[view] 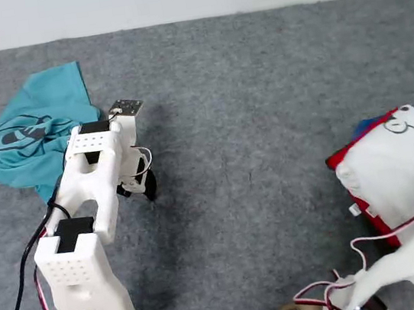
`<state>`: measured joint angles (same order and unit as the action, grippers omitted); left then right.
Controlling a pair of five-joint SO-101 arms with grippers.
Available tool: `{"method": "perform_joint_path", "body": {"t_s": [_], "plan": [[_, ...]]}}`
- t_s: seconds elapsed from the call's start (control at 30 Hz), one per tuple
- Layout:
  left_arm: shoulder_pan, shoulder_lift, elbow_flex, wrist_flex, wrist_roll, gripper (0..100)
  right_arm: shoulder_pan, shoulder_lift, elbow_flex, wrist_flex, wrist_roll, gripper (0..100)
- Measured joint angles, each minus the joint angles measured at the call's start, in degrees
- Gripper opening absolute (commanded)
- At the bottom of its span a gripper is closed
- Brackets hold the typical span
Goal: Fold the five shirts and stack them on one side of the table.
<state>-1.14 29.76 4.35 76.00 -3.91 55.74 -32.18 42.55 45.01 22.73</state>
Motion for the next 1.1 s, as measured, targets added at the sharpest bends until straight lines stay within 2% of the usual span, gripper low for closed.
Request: {"method": "perform_joint_path", "body": {"t_s": [0.17,0.37,0.47,0.7,0.87,1.1], "plan": [[0.00,0.00,0.00,0.00,0.00,19,3.60,0.00,0.00,-0.79,-5.71,17.8],[0.00,0.00,0.00,0.00,0.00,19,3.69,-5.01,-0.79,2.46,-8.62,17.7],[0.00,0.00,0.00,0.00,0.00,19,-0.62,-12.40,-2.37,8.62,-9.32,17.7],[0.00,0.00,0.00,0.00,0.00,19,-17.76,-23.74,-0.79,20.92,-9.49,17.7],[0.00,0.00,0.00,0.00,0.00,19,-19.08,-23.74,7.12,21.89,-9.49,17.7],[0.00,0.00,0.00,0.00,0.00,19,-19.34,-23.65,14.77,21.71,-2.11,17.6]]}}
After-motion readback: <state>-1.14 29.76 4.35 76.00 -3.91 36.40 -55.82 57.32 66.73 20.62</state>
